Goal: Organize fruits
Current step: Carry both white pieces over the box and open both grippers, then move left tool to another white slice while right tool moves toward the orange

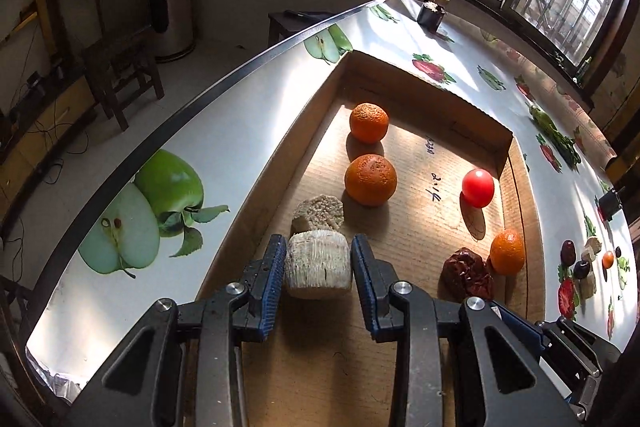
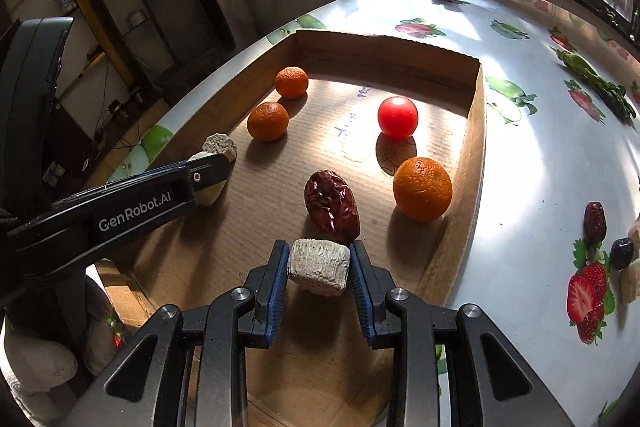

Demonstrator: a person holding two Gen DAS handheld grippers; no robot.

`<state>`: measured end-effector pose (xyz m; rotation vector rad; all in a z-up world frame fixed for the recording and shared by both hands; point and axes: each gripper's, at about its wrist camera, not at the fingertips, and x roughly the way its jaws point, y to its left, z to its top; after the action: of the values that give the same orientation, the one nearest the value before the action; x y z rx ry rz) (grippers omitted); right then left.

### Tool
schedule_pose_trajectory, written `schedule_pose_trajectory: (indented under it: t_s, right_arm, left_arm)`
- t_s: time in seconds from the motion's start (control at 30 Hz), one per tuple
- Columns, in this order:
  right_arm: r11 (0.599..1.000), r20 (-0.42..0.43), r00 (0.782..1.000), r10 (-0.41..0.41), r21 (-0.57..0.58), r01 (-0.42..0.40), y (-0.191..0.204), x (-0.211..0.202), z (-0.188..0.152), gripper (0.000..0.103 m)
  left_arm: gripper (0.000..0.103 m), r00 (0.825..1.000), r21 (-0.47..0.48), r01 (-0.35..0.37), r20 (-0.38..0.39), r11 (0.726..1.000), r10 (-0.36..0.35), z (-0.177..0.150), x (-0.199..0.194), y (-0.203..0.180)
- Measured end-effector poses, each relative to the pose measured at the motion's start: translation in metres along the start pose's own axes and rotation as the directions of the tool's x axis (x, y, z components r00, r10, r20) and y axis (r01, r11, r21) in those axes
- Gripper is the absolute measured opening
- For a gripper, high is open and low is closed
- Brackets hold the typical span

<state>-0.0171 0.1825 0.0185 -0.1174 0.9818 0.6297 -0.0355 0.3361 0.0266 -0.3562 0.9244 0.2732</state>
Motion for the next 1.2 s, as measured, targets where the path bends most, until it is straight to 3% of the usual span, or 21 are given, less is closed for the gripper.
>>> schedule_pose_trajectory:
  t_s: [0.17,0.3,0.47,0.57,0.67,0.73,0.83,1.2]
  right_arm:
    - [0.999,0.013,0.999,-0.033,-0.029,0.033,0.004,0.002,0.0,0.033]
    - [0.998,0.019,0.999,-0.037,-0.04,0.038,0.005,0.002,0.0,0.033]
    - [0.999,0.054,0.998,-0.034,-0.027,0.036,0.003,-0.008,0.001,0.043]
    - [0.999,0.084,0.996,-0.031,-0.007,0.032,0.0,-0.023,0.001,0.044]
    - [0.999,0.124,0.992,-0.033,0.028,0.03,-0.006,-0.044,-0.002,0.044]
    - [0.998,0.152,0.988,-0.042,0.055,0.034,-0.011,-0.058,-0.007,0.05]
    - [0.993,0.192,0.98,-0.06,0.11,0.04,-0.024,-0.078,-0.018,0.056]
    - [0.951,0.212,0.971,-0.112,0.305,0.043,-0.076,-0.115,-0.055,0.057]
  left_arm:
    - [0.039,1.0,-0.017,-0.003,0.008,1.0,0.004,0.0,0.001,0.003]
    - [0.041,0.999,-0.066,0.039,0.018,0.997,-0.037,0.001,-0.007,0.011]
    - [0.041,0.996,-0.082,0.044,0.083,0.996,-0.037,0.001,-0.033,0.014]
    - [0.043,0.993,-0.081,0.021,0.121,0.996,-0.011,0.001,-0.049,0.012]
    - [0.05,0.988,-0.05,-0.016,0.154,0.999,0.024,-0.003,-0.063,0.001]
    - [0.057,0.984,-0.025,-0.033,0.175,0.999,0.037,-0.006,-0.071,-0.008]
    - [0.058,0.977,0.022,-0.04,0.208,0.999,0.034,-0.013,-0.081,-0.025]
    - [0.059,0.972,0.183,-0.022,0.235,0.983,-0.022,-0.039,-0.102,-0.085]
